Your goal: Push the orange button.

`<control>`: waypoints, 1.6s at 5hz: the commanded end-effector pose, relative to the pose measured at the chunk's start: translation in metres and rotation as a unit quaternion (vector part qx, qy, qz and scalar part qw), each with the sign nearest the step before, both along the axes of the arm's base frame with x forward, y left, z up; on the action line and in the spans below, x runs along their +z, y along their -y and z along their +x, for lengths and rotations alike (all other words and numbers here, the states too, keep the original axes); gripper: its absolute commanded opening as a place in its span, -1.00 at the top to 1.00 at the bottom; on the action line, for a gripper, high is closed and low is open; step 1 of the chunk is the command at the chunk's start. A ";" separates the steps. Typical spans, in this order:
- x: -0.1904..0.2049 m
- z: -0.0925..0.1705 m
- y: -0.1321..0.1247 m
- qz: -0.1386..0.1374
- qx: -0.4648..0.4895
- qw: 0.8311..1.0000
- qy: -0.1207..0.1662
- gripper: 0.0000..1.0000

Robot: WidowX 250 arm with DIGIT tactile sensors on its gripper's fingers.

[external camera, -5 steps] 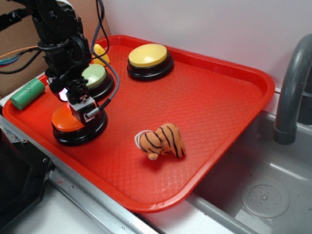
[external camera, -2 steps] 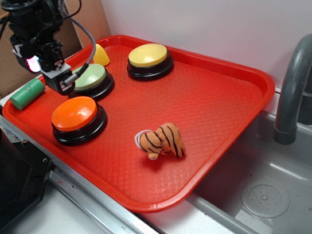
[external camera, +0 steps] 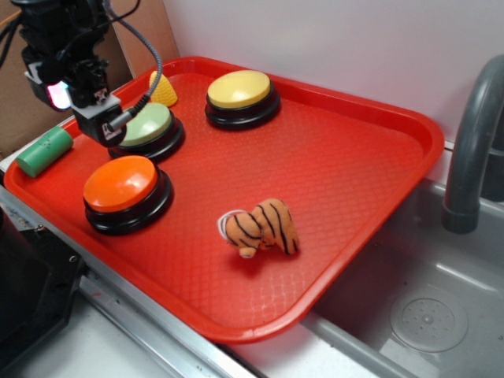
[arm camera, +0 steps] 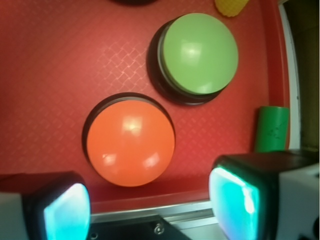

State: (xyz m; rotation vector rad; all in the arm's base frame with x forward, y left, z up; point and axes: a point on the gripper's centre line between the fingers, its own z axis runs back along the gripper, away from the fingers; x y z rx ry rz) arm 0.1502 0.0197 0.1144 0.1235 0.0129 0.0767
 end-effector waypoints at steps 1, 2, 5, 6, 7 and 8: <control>0.018 0.008 -0.002 -0.001 -0.009 1.000 0.010 -1.00; 0.023 0.005 -0.002 -0.010 -0.001 1.000 0.010 -1.00; 0.029 0.002 -0.007 -0.015 0.040 0.999 -0.007 -1.00; 0.034 0.003 -0.005 -0.005 0.039 0.999 -0.007 -1.00; 0.038 0.002 -0.005 -0.004 0.043 0.999 0.008 -1.00; 0.037 0.001 -0.006 0.000 0.051 0.999 0.004 -1.00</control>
